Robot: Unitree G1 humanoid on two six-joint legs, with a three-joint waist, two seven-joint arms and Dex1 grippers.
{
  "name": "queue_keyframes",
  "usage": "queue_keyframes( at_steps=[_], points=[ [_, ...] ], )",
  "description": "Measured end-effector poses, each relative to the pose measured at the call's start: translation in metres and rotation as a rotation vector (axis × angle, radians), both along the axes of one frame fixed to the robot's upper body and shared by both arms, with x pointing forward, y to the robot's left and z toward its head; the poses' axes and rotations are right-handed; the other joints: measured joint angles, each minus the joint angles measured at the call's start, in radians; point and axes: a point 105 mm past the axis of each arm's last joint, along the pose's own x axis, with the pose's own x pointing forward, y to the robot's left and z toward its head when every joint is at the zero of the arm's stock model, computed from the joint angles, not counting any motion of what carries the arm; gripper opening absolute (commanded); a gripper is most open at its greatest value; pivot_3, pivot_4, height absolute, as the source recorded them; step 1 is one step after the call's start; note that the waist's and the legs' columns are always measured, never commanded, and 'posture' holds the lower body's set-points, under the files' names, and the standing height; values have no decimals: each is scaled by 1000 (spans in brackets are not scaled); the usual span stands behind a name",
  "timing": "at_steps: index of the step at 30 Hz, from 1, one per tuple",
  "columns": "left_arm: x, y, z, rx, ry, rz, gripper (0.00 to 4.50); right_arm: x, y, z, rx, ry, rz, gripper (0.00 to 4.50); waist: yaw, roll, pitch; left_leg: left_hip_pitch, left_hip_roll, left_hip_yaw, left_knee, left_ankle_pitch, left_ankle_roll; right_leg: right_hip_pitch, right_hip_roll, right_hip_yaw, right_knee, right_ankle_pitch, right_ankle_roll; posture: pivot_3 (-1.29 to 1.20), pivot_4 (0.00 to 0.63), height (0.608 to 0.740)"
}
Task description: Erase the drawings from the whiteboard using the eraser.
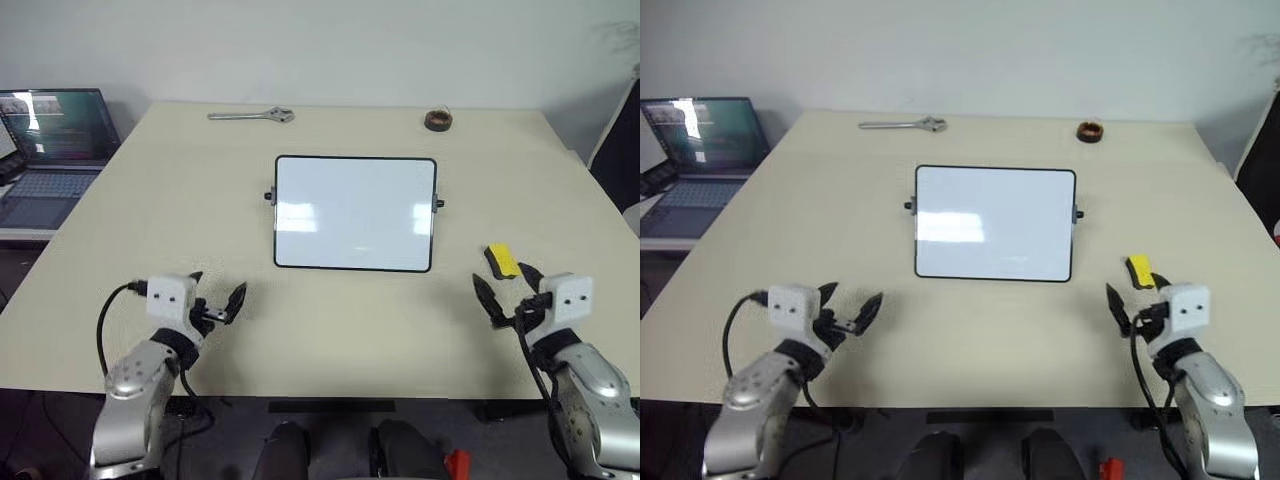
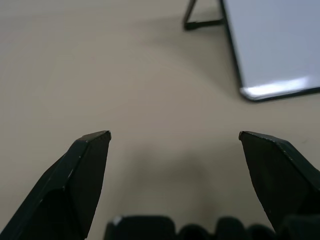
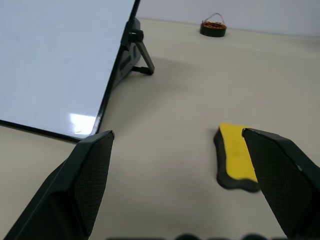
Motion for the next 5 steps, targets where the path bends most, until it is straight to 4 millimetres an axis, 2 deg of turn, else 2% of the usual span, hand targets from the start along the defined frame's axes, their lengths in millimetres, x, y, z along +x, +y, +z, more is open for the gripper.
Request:
queue_keyframes(
  at_steps=[3, 5],
  points=[
    [-4, 5, -4, 9, -31, 91, 4500, -9, -3, -13, 55, 39, -29, 4479, -1, 0, 0, -1, 0, 1, 0, 0, 0, -2, 0, 1, 0, 0, 0, 0, 150, 740],
    [-5, 6, -3, 12, -52, 127, 4500, -9, -2, -14, 63, 42, -31, 4479, -2, 0, 0, -1, 0, 2, -1, 0, 0, -2, 0, 1, 0, 0, 0, 0, 150, 740]
  ],
)
